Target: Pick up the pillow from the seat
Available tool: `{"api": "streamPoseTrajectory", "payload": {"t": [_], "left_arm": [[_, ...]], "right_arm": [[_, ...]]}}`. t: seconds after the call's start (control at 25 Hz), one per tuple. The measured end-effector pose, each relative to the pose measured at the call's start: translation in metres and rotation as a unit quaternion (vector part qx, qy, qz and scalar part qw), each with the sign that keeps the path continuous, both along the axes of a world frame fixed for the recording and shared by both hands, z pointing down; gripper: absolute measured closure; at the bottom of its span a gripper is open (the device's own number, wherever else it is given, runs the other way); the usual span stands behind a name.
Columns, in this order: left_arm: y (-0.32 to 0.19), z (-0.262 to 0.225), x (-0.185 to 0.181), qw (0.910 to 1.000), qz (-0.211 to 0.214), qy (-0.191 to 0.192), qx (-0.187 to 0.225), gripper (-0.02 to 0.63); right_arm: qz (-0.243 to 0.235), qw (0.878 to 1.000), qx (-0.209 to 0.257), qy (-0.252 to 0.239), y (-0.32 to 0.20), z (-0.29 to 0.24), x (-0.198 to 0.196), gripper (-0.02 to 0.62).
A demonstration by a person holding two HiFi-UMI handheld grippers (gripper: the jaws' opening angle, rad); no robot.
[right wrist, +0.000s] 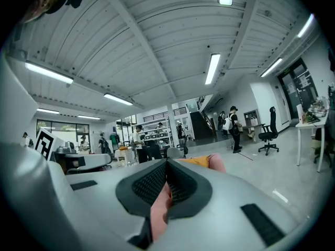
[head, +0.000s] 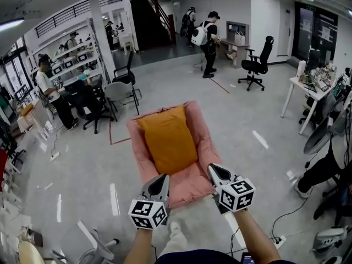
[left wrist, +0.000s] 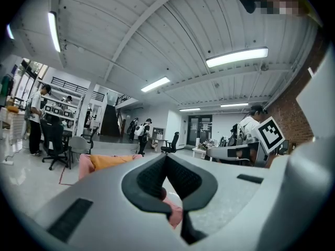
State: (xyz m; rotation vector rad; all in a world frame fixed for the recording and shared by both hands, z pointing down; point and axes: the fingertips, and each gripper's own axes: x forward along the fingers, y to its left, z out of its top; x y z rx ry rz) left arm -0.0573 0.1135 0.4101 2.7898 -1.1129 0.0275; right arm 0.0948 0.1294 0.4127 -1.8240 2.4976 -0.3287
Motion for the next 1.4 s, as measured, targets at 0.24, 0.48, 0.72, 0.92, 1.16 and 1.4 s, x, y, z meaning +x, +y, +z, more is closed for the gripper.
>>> {"api": "streamPoseTrajectory", "payload": {"t": [0.24, 0.48, 0.72, 0.92, 1.16, 1.4], "left_arm": [[-0.023, 0.001, -0.002, 1.0000, -0.005, -0.001, -0.001, 0.609], [-0.049, 0.008, 0.007, 0.9999, -0.001, -0.005, -0.009, 0.609], [-0.080, 0.012, 0.015, 0.9998, 0.008, -0.008, -0.014, 0.609], [-0.110, 0.015, 0.018, 0.9997, 0.015, -0.009, -0.018, 0.609], [-0.152, 0.011, 0.013, 0.9996, 0.013, -0.009, -0.022, 0.609], [-0.186, 0.009, 0.005, 0.9996, 0.013, -0.007, -0.025, 0.609]], "right_arm": [[-0.004, 1.000, -0.003, -0.001, -0.024, 0.004, -0.002, 0.578], [0.001, 1.000, -0.013, -0.006, -0.049, 0.013, 0.006, 0.578], [0.009, 1.000, -0.019, -0.009, -0.078, 0.018, 0.012, 0.578], [0.016, 0.999, -0.026, -0.009, -0.108, 0.022, 0.015, 0.578], [0.019, 0.999, -0.028, -0.007, -0.149, 0.017, 0.012, 0.578], [0.019, 0.999, -0.030, -0.004, -0.183, 0.012, 0.006, 0.578]]}}
